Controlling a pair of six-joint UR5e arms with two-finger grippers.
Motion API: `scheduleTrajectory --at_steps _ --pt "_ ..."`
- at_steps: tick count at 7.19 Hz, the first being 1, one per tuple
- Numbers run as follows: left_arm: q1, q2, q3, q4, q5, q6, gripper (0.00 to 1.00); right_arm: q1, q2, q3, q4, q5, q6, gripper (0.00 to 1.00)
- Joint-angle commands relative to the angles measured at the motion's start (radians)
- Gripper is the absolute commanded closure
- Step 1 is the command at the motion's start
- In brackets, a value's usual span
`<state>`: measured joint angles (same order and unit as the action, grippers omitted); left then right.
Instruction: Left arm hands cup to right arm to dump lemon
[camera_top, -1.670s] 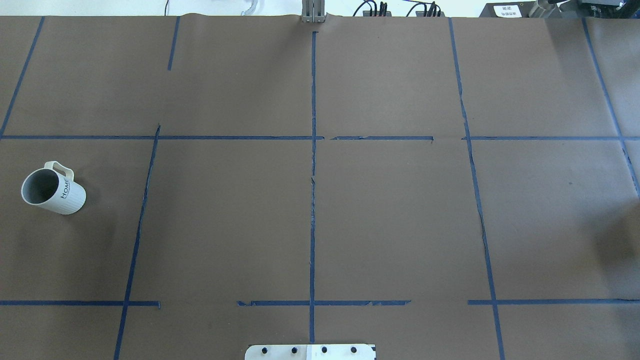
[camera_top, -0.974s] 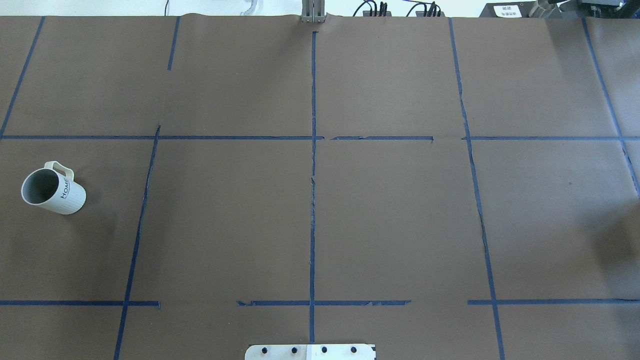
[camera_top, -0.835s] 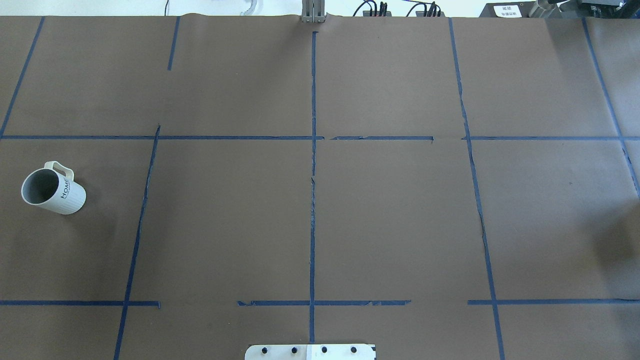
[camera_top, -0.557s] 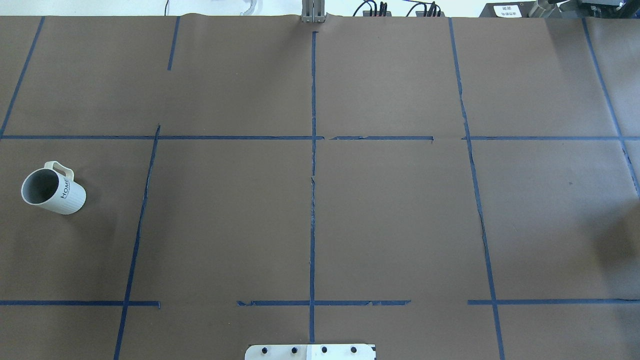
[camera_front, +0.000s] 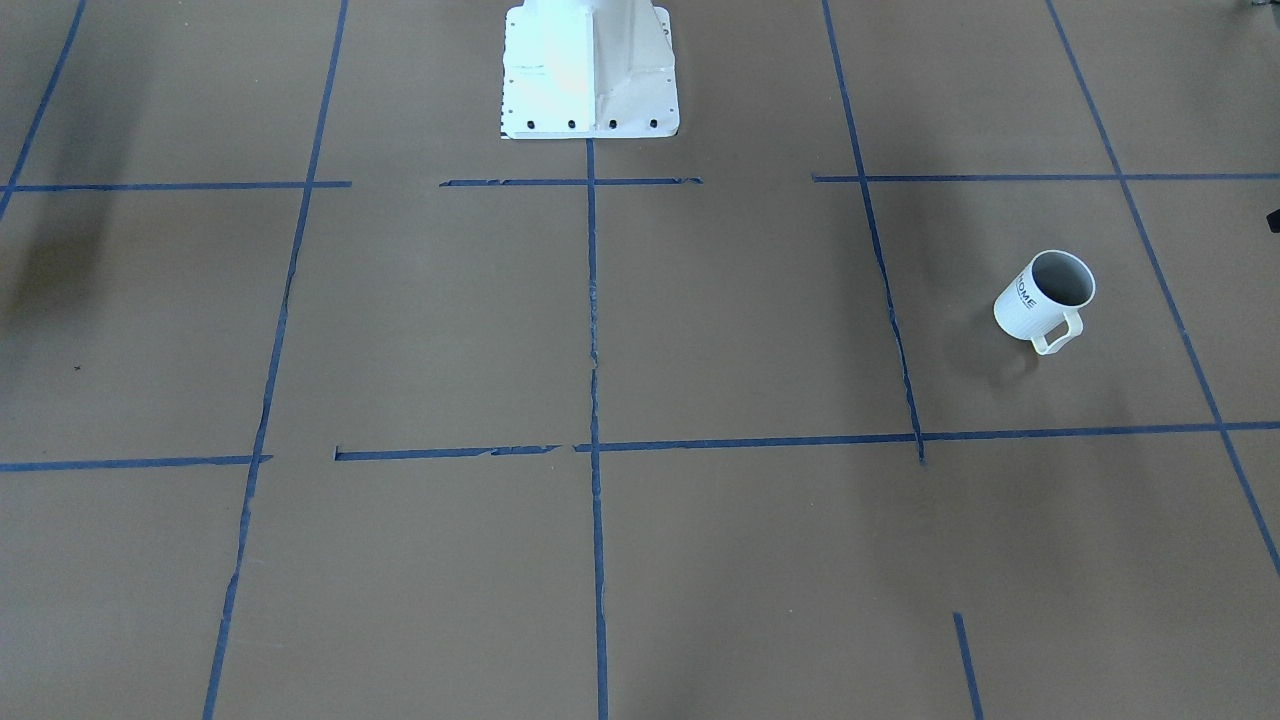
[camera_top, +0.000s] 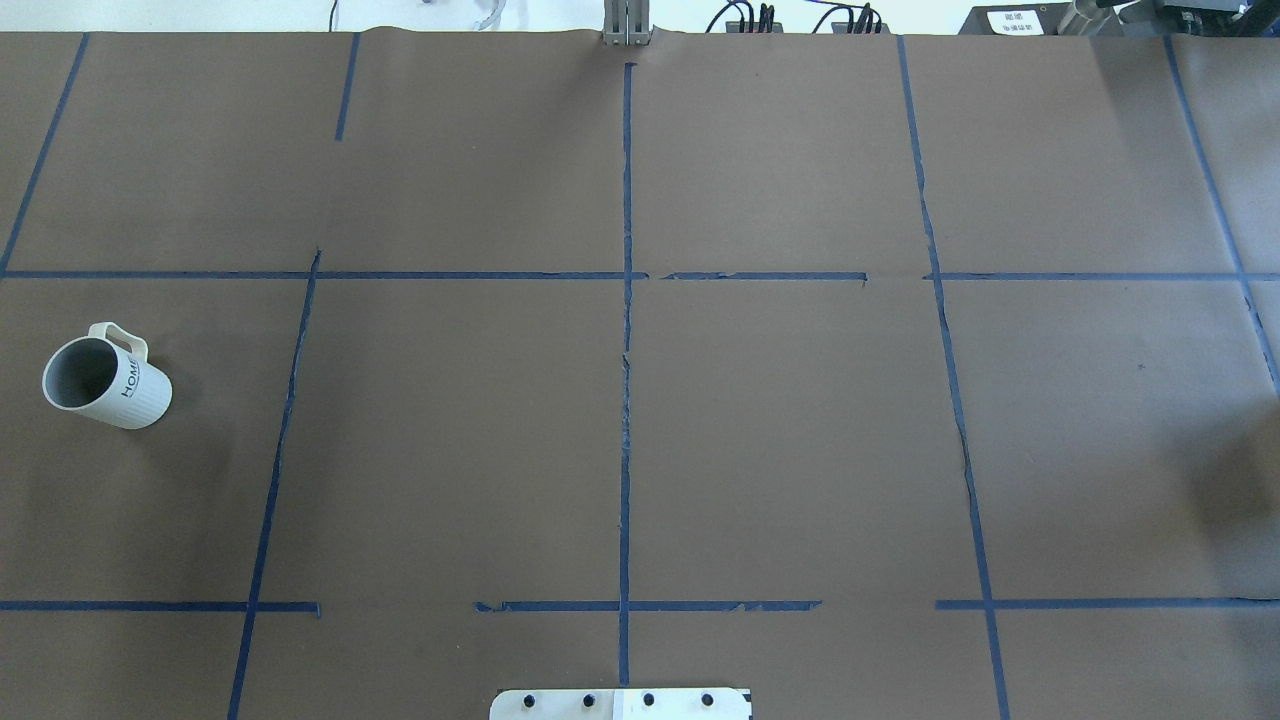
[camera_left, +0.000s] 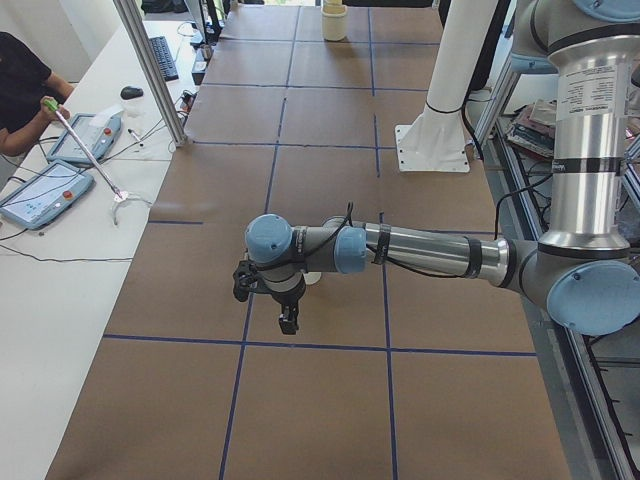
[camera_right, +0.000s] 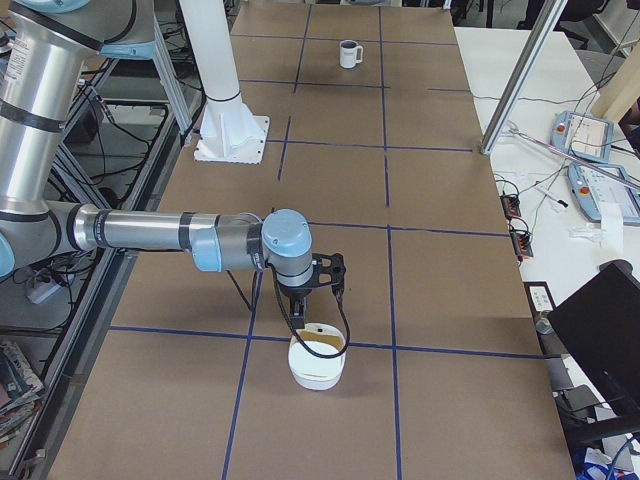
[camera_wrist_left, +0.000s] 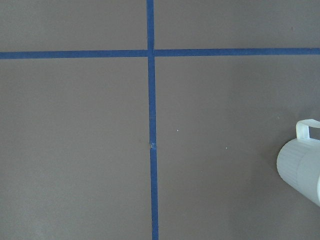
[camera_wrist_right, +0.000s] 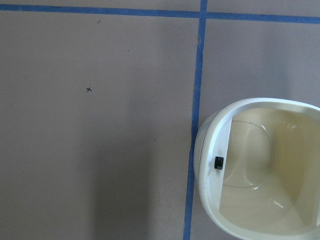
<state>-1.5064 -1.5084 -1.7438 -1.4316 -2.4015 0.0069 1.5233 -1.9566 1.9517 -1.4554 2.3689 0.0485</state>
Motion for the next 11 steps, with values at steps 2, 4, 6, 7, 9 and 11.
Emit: scheduleTrajectory --at_steps 2,4,6,7,9,11 --pt "0.107 -0.001 0.016 -0.129 -0.030 -0.004 0.00 -0.015 0.001 0.000 0.016 0.012 -0.006 0.00" --pt "0.173 -0.003 0.018 -0.246 -0.027 -0.165 0.00 -0.018 0.001 -0.002 0.020 0.018 -0.010 0.00" --pt "0.271 -0.012 0.020 -0.360 -0.019 -0.331 0.00 -0.020 0.001 0.001 0.021 0.052 -0.042 0.00" --pt "0.320 -0.012 0.030 -0.410 -0.015 -0.376 0.00 -0.020 0.001 0.003 0.023 0.050 -0.047 0.00" --pt "0.398 -0.016 0.036 -0.459 -0.008 -0.471 0.00 -0.022 -0.001 0.003 0.020 0.082 -0.045 0.00" --pt "0.429 -0.016 0.072 -0.513 0.086 -0.499 0.00 -0.020 -0.008 0.000 0.023 0.107 -0.045 0.00"
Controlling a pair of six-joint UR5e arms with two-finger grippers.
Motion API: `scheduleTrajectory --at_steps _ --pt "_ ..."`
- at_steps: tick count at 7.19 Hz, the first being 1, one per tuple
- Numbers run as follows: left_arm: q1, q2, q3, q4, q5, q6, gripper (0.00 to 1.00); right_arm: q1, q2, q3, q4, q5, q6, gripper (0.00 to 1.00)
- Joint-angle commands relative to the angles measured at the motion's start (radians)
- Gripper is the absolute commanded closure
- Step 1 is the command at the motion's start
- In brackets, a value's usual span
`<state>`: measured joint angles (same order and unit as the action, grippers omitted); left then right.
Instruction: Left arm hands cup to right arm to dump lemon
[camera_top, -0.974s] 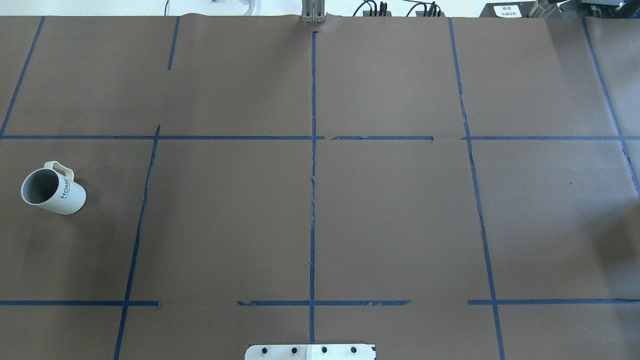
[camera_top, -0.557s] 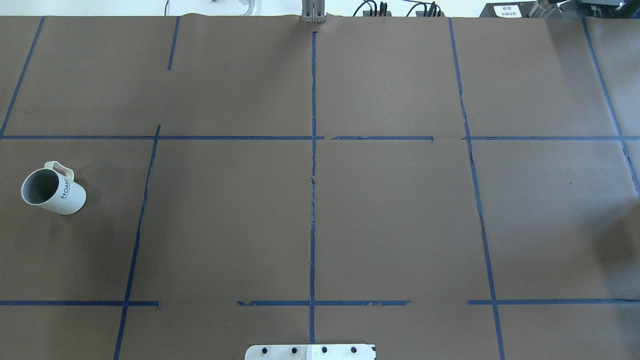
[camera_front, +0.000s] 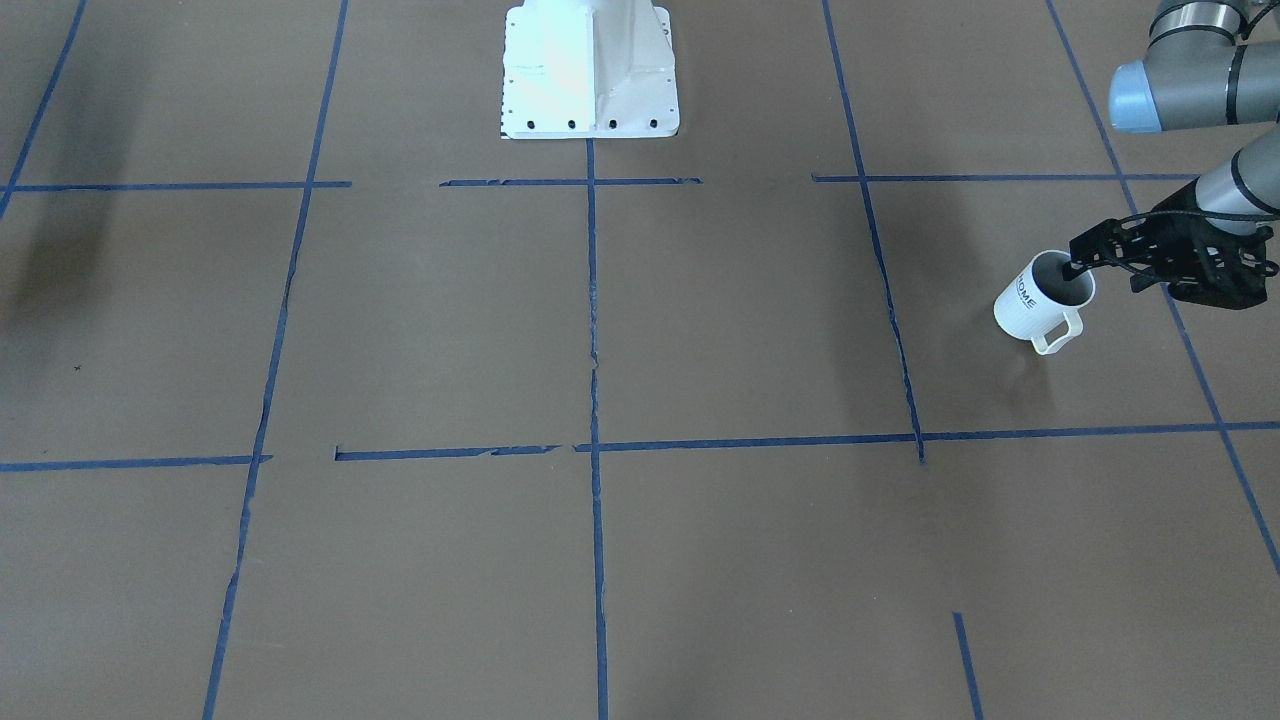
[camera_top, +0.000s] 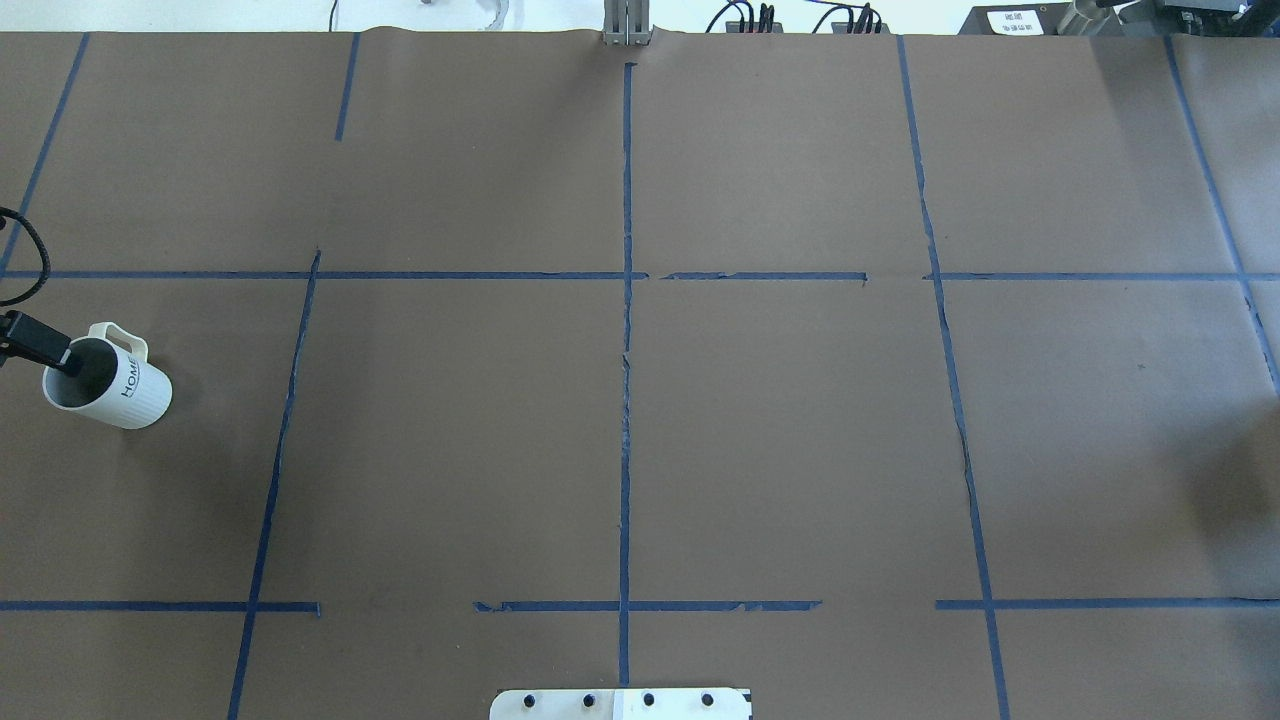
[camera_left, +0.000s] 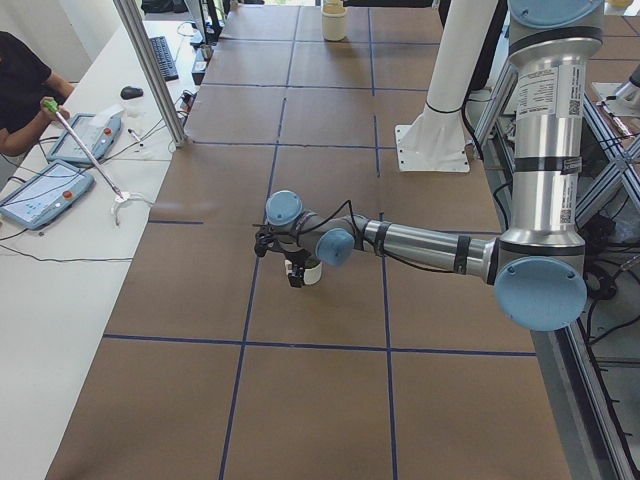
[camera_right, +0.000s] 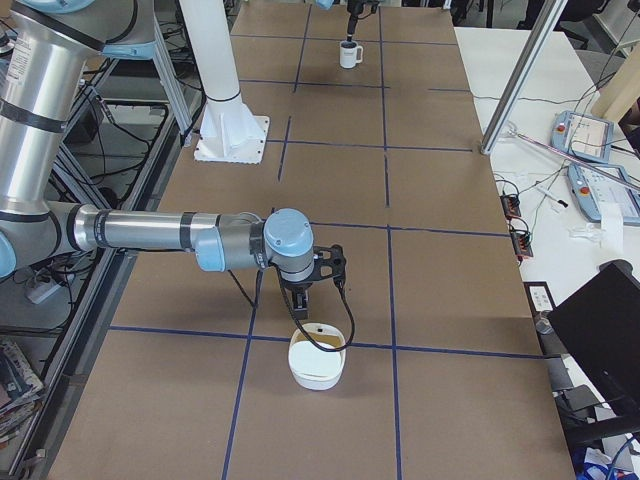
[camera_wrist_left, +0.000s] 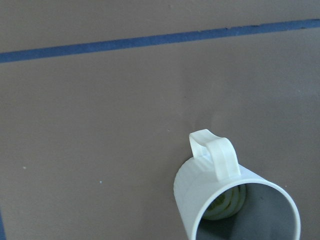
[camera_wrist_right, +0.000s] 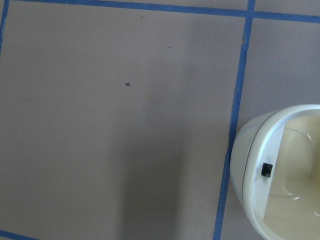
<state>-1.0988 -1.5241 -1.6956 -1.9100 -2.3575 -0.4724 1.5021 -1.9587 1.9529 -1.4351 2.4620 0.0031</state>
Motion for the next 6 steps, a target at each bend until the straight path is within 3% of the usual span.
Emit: scheduleTrajectory --at_steps 1,2,3,5,6 --pt "0.033 -0.001 0.058 -0.085 0.043 -0.026 0.31 0.001 -0.011 0.001 0.005 0.020 0.005 0.00" --pt "0.034 -0.001 0.086 -0.125 0.041 -0.063 0.73 0.000 -0.028 0.003 0.018 0.041 0.008 0.00" --pt "0.034 -0.001 0.076 -0.130 0.037 -0.113 0.95 0.000 -0.028 0.000 0.080 0.044 0.011 0.00" --pt "0.037 -0.019 -0.007 -0.156 0.032 -0.292 0.99 -0.002 -0.040 0.001 0.186 0.077 0.032 0.00" --pt "0.075 -0.080 -0.053 -0.150 0.014 -0.434 1.00 -0.017 -0.040 0.001 0.253 0.083 0.066 0.00"
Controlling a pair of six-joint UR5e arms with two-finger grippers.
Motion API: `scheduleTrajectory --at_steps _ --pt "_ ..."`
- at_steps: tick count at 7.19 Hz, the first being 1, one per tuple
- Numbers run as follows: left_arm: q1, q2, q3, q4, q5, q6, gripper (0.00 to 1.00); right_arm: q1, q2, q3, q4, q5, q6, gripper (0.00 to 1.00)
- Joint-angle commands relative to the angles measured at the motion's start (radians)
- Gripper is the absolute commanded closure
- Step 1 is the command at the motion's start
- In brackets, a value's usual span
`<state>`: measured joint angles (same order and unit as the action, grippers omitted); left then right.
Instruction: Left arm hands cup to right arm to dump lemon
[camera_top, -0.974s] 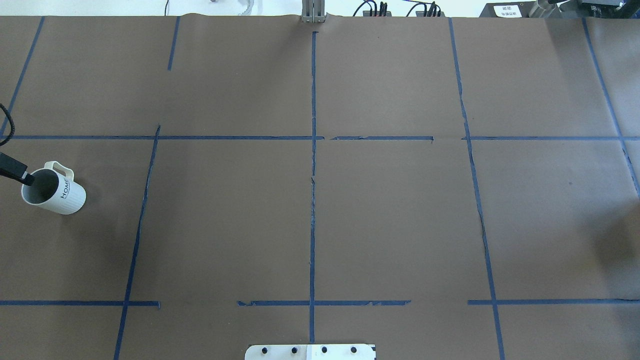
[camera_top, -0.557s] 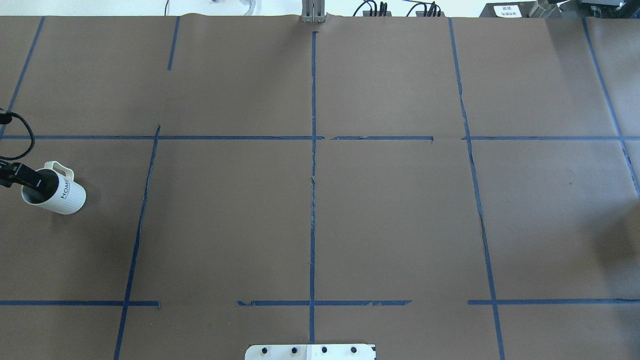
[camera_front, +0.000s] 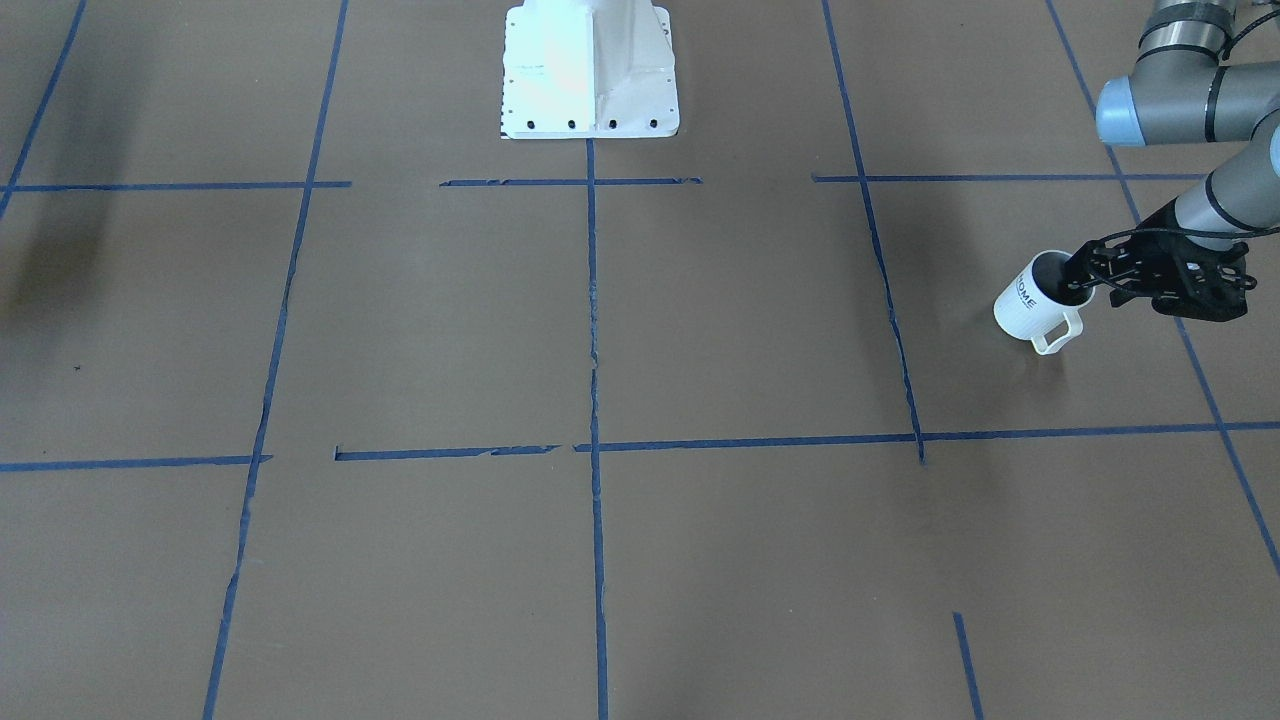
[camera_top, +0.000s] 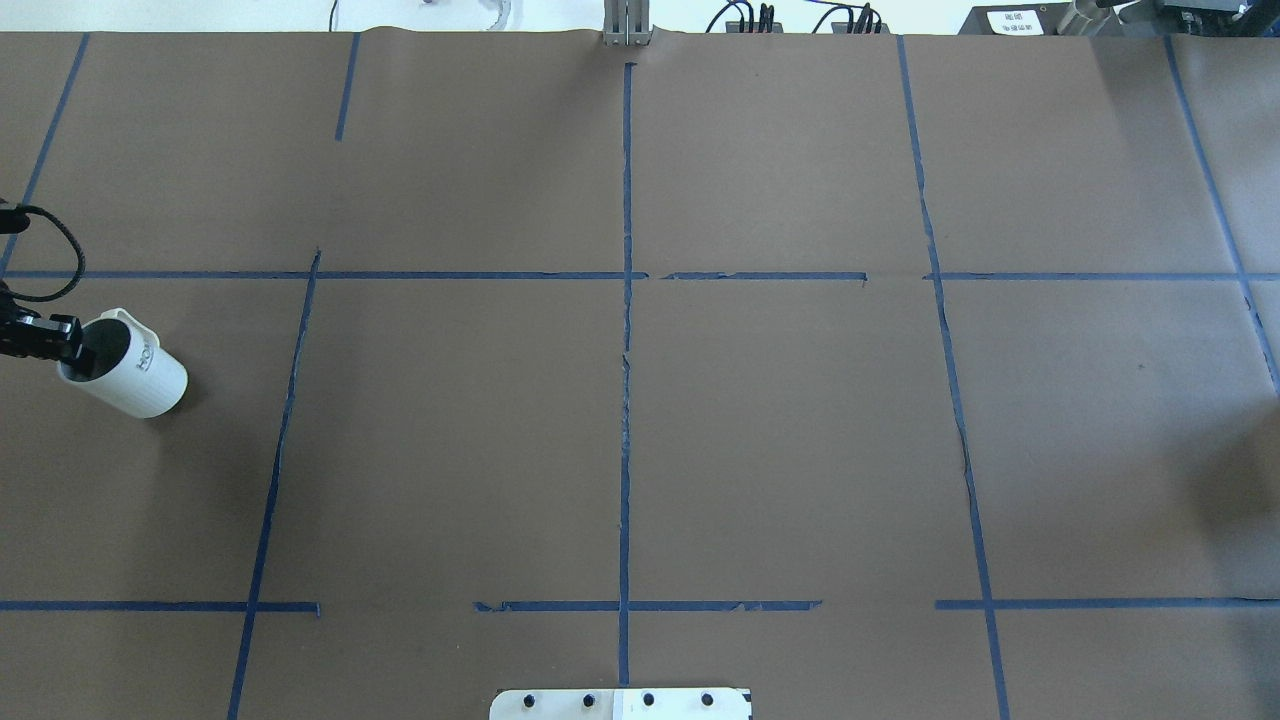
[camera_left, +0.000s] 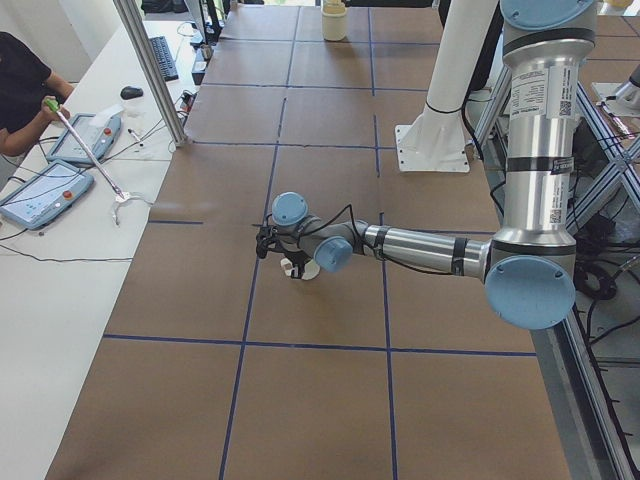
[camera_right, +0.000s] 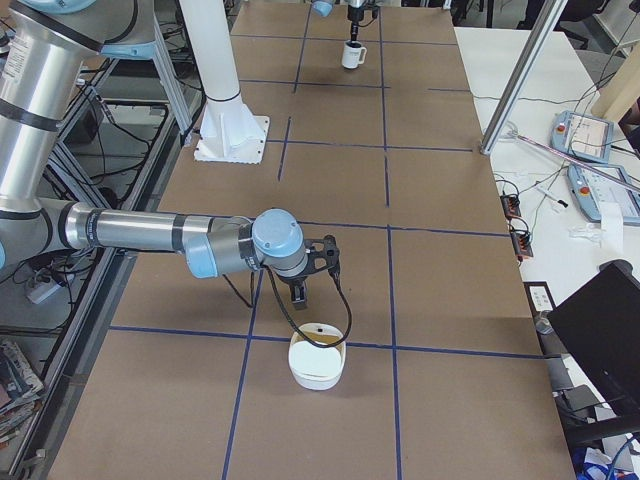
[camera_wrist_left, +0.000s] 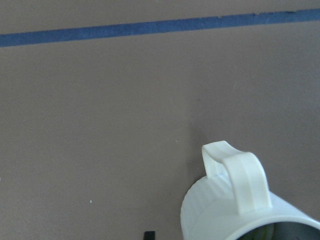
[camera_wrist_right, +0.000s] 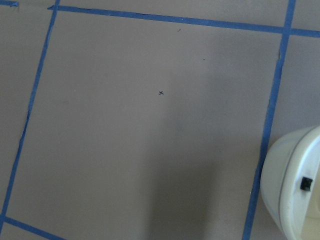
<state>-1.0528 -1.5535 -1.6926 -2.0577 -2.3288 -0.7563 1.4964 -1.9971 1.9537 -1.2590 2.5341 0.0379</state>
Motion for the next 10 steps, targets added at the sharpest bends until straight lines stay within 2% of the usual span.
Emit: scheduleTrajectory --at_steps 1,2,3,4,5,6,7,8,9,10 --pt "0.084 -0.132 -0.085 -0.001 -0.012 -0.301 1.00 -0.062 0.009 0.001 0.173 0.009 0.160 0.00" --pt "0.176 -0.255 -0.088 -0.001 -0.003 -0.493 1.00 -0.137 0.039 -0.002 0.314 -0.004 0.401 0.00" --pt "0.259 -0.361 -0.085 0.001 0.024 -0.667 1.00 -0.221 0.105 -0.003 0.399 -0.036 0.636 0.00" --pt "0.305 -0.449 -0.084 0.013 0.064 -0.771 1.00 -0.295 0.170 0.001 0.433 -0.095 0.795 0.00" --pt "0.341 -0.552 -0.084 0.102 0.101 -0.840 1.00 -0.355 0.228 0.007 0.447 -0.133 0.886 0.00" --pt "0.393 -0.674 -0.066 0.237 0.177 -0.859 1.00 -0.405 0.304 0.010 0.447 -0.191 0.937 0.00" --pt "0.411 -0.733 -0.061 0.325 0.234 -0.859 1.00 -0.465 0.345 0.028 0.447 -0.252 1.012 0.00" --pt "0.412 -0.746 -0.056 0.329 0.239 -0.861 1.00 -0.572 0.378 0.066 0.447 -0.405 1.054 0.00" --pt "0.410 -0.782 -0.038 0.335 0.287 -0.862 1.00 -0.690 0.385 0.120 0.446 -0.596 1.098 0.00" --pt "0.412 -0.860 0.046 0.375 0.327 -0.882 1.00 -0.796 0.393 0.169 0.446 -0.770 1.100 0.00"
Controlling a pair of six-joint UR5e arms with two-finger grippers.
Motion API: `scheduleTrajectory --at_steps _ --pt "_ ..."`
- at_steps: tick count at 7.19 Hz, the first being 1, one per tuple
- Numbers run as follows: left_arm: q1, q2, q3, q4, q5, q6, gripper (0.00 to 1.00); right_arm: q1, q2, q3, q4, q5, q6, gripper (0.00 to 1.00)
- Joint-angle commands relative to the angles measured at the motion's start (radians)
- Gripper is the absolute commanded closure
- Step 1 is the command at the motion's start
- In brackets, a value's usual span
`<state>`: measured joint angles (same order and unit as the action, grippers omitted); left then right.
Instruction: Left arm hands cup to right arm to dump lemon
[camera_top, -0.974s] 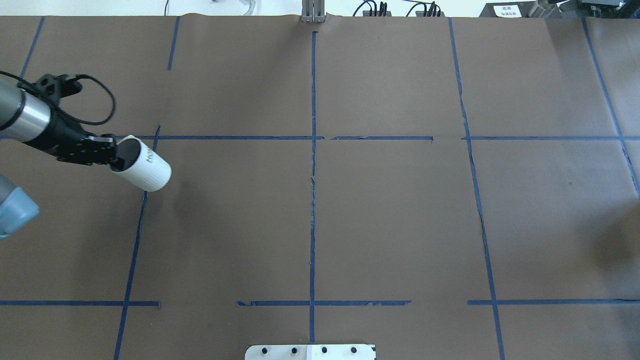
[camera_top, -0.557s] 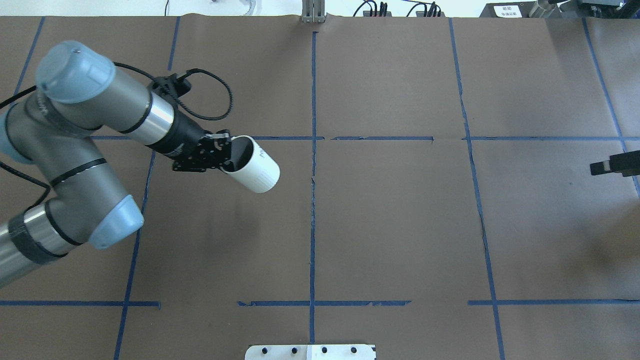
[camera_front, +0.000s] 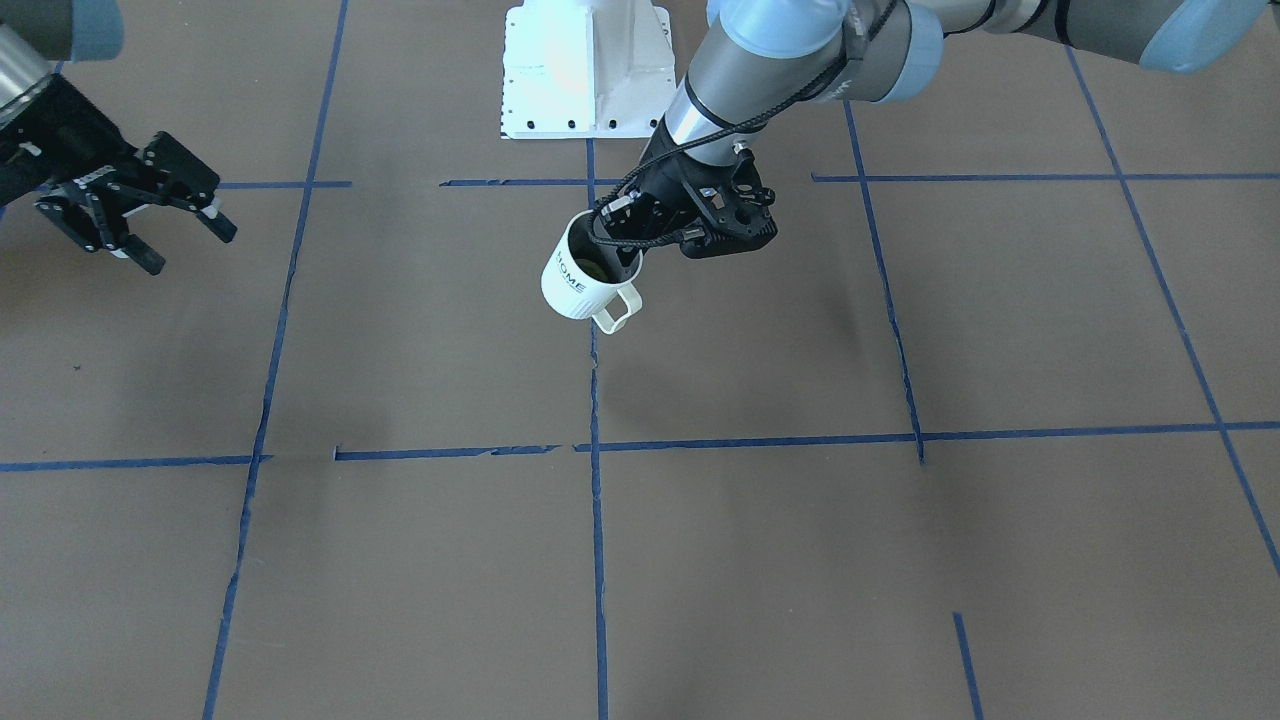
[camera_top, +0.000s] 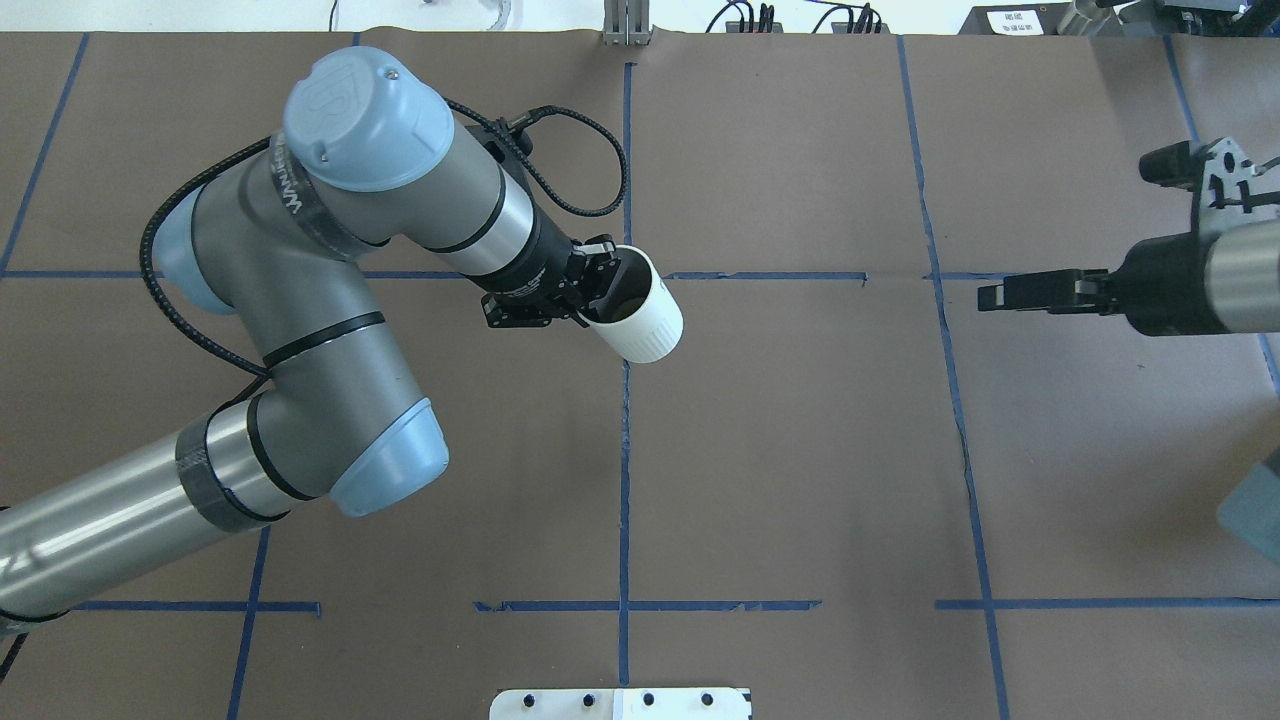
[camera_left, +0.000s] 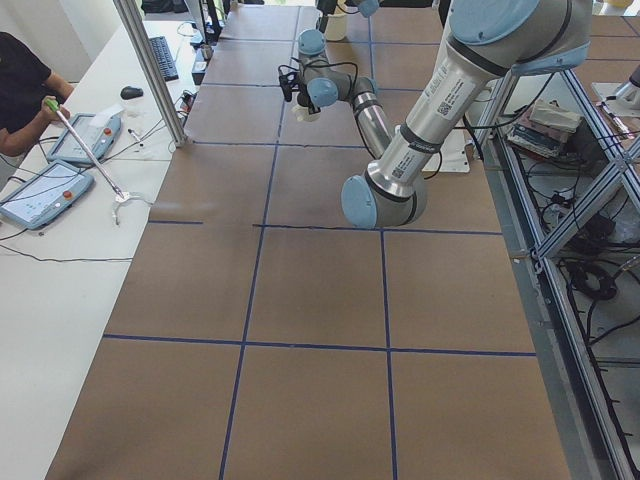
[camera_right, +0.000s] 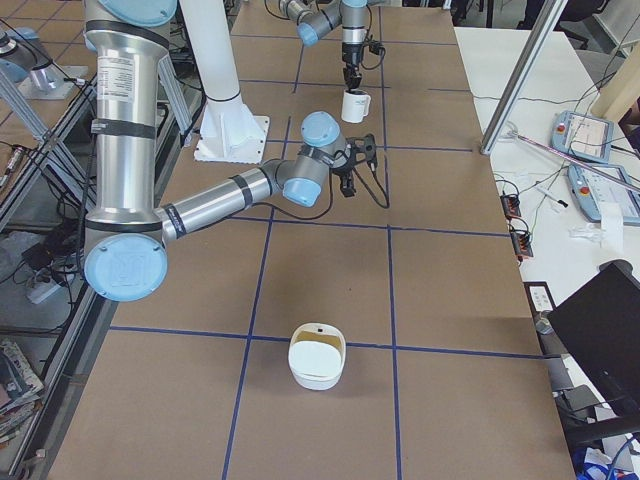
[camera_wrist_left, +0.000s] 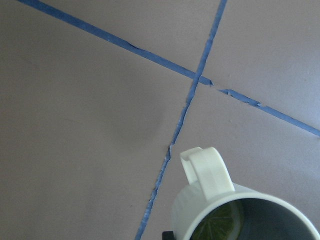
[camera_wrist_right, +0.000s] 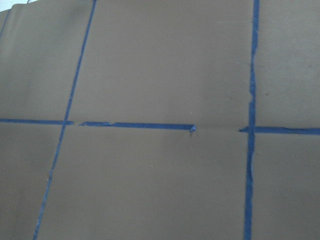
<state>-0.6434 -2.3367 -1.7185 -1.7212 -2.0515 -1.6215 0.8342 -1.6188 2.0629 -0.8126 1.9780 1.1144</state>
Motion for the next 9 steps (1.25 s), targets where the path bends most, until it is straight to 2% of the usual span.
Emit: scheduleTrajectory --at_steps 1,2,3,4,5,7,9 --pt "0.002 -0.152 0.148 0.072 0.050 -0.017 1.00 -0.215 0.042 0.072 0.000 -0.334 0.024 0.00" --pt "0.004 -0.197 0.189 0.089 0.045 -0.015 1.00 -0.316 0.077 0.074 0.000 -0.499 0.003 0.00" --pt "0.004 -0.229 0.206 0.125 0.042 -0.014 1.00 -0.446 0.120 0.080 -0.002 -0.756 -0.013 0.00" --pt "0.004 -0.242 0.208 0.130 0.040 -0.014 1.00 -0.549 0.143 0.072 -0.002 -0.953 -0.021 0.01" --pt "0.005 -0.253 0.217 0.132 0.040 -0.014 1.00 -0.570 0.152 0.071 -0.002 -0.968 -0.074 0.01" --pt "0.007 -0.271 0.223 0.152 0.030 -0.014 0.99 -0.602 0.192 0.059 0.000 -1.037 -0.379 0.02" --pt "0.028 -0.277 0.211 0.157 0.016 -0.014 0.99 -0.632 0.273 -0.015 -0.002 -1.128 -0.401 0.02"
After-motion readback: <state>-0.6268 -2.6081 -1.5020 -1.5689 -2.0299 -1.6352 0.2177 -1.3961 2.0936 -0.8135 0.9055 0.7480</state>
